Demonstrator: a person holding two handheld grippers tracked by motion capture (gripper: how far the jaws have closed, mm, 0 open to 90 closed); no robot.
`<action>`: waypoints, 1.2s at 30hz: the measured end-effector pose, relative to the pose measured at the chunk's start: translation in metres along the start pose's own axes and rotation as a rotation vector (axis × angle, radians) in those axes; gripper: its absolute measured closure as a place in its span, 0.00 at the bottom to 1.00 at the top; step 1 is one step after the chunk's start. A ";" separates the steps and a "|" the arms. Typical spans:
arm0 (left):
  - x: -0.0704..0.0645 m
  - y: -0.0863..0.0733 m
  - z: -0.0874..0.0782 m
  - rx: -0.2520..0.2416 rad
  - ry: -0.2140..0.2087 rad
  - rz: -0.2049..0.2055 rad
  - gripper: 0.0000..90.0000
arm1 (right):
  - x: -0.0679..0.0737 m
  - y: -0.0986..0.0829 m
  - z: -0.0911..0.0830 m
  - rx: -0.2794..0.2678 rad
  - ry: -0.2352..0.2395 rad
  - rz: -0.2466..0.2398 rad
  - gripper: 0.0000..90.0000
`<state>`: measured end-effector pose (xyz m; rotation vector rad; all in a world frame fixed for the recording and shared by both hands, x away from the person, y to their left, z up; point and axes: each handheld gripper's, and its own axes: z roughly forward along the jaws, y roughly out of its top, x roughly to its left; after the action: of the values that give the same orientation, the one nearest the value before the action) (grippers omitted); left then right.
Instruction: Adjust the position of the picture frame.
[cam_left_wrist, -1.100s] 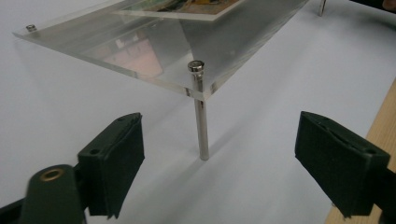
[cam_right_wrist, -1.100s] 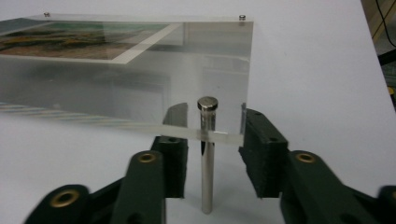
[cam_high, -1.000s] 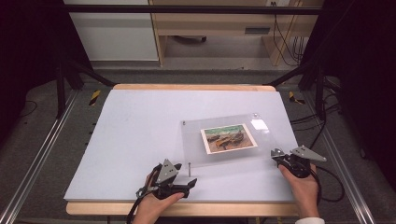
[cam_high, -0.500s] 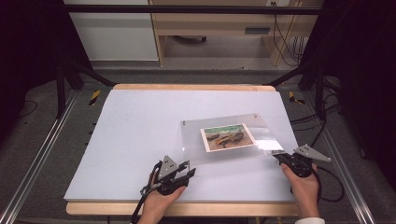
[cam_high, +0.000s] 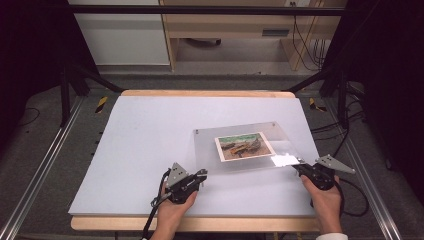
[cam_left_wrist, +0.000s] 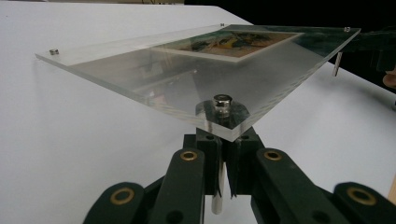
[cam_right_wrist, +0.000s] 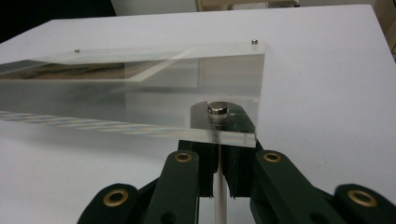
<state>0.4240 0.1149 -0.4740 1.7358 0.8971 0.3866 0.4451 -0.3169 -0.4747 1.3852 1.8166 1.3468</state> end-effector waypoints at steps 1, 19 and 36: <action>0.000 0.000 0.000 0.000 0.000 0.000 0.93 | 0.000 0.000 0.000 0.000 0.000 0.000 0.93; 0.002 0.005 0.000 0.020 -0.004 -0.003 0.93 | 0.002 0.003 0.001 -0.013 -0.011 0.001 0.93; 0.027 0.023 -0.018 -0.011 0.009 -0.029 0.94 | 0.034 0.020 -0.002 0.008 -0.027 0.008 0.94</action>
<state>0.4382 0.1440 -0.4513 1.7109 0.9235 0.3796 0.4397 -0.2868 -0.4496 1.4092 1.8031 1.3193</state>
